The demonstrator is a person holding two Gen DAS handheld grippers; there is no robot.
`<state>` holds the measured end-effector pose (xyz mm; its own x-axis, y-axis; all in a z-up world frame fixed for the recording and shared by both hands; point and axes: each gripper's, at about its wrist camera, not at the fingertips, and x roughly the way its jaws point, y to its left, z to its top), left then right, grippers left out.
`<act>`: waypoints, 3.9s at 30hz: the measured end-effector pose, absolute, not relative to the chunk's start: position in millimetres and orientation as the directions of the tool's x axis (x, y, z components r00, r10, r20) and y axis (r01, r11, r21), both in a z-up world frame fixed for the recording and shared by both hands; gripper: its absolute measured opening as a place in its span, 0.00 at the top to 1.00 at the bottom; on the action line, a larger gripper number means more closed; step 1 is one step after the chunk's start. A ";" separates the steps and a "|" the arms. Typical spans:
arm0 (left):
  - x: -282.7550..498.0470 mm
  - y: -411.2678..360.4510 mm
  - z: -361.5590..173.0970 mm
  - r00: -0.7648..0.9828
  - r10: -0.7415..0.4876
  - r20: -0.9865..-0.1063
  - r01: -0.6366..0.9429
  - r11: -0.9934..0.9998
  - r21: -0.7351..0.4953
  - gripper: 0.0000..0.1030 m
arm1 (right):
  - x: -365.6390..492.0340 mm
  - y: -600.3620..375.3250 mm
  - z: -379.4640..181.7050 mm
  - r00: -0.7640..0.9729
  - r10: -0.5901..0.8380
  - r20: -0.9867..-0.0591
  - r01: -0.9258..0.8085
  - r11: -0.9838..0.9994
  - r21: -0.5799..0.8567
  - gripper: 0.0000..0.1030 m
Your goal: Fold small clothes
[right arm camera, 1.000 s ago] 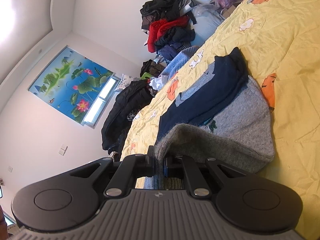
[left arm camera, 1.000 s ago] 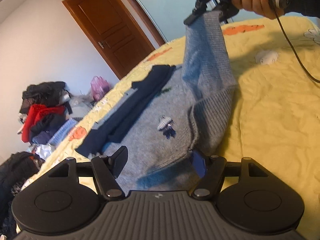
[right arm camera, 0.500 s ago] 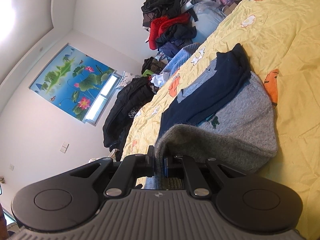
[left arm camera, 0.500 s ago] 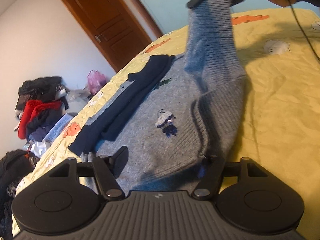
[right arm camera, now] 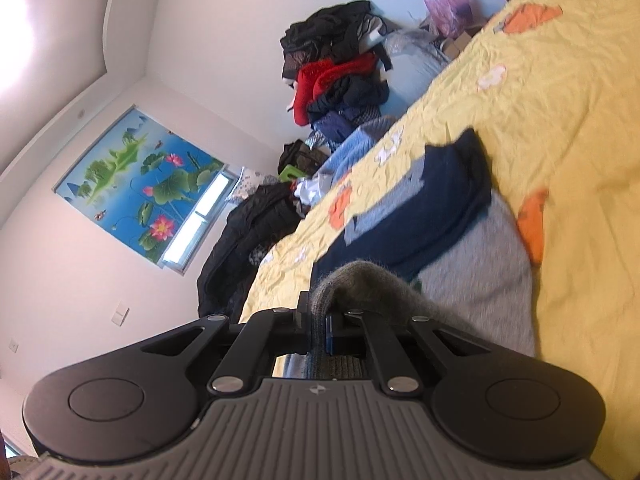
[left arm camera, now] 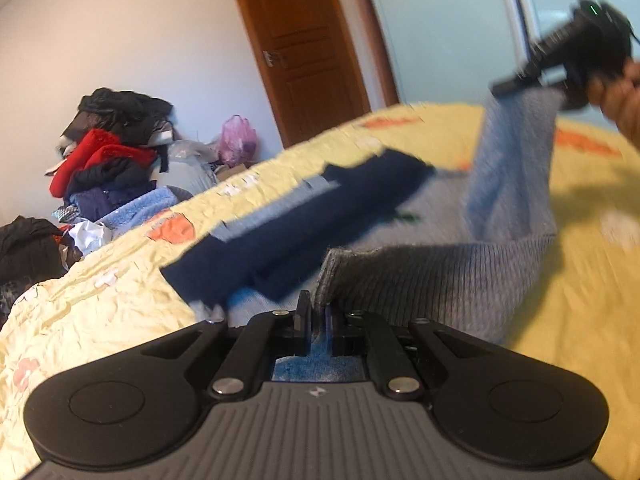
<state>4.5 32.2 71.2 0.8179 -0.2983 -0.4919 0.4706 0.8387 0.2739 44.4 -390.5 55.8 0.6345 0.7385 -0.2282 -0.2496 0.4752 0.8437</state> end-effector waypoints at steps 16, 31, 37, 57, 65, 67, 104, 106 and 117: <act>288.0 114.2 43.8 0.781 0.047 -0.623 -0.045 0.999 0.018 0.94 | 302.0 -381.0 -10.0 0.661 0.598 -0.453 0.045 0.571 0.820 0.71; 316.4 106.2 21.2 0.738 0.018 -0.675 0.034 0.997 0.064 0.80 | 339.7 -339.7 0.1 0.668 0.397 -0.629 -0.072 0.877 0.476 0.41; 319.1 99.8 19.5 0.762 0.066 -0.644 0.027 0.991 0.134 0.96 | 359.2 -318.6 -7.2 0.614 0.423 -0.666 -0.116 0.883 0.454 0.86; 268.1 97.1 50.0 0.853 0.172 -0.493 -0.075 0.975 0.211 0.79 | 302.4 -329.9 25.2 0.819 0.270 -0.506 -0.060 0.918 0.392 0.55; 247.0 34.2 35.6 0.791 -0.076 -0.607 0.127 0.991 0.041 0.64 | 258.8 -253.4 21.3 0.750 0.326 -0.576 -0.262 0.946 0.194 0.49; 259.2 37.5 13.1 0.733 -0.076 -0.676 0.094 0.996 -0.011 0.64 | 264.3 -251.5 7.5 0.739 0.260 -0.621 -0.215 0.965 0.148 0.49; 85.3 141.7 -20.5 0.810 -0.439 -0.389 -0.224 0.381 -0.897 0.23 | 99.9 -339.4 -33.6 0.803 0.418 -0.424 0.123 0.581 0.805 0.26; 91.4 137.9 -17.0 0.812 -0.416 -0.409 -0.225 0.423 -0.878 0.23 | 105.8 -335.7 -34.9 0.807 0.422 -0.414 0.122 0.567 0.815 0.25; 64.7 133.0 -15.2 0.805 -0.341 -0.486 -0.330 0.423 -0.844 0.24 | 113.5 -337.7 -38.9 0.806 0.451 -0.383 0.099 0.534 0.839 0.27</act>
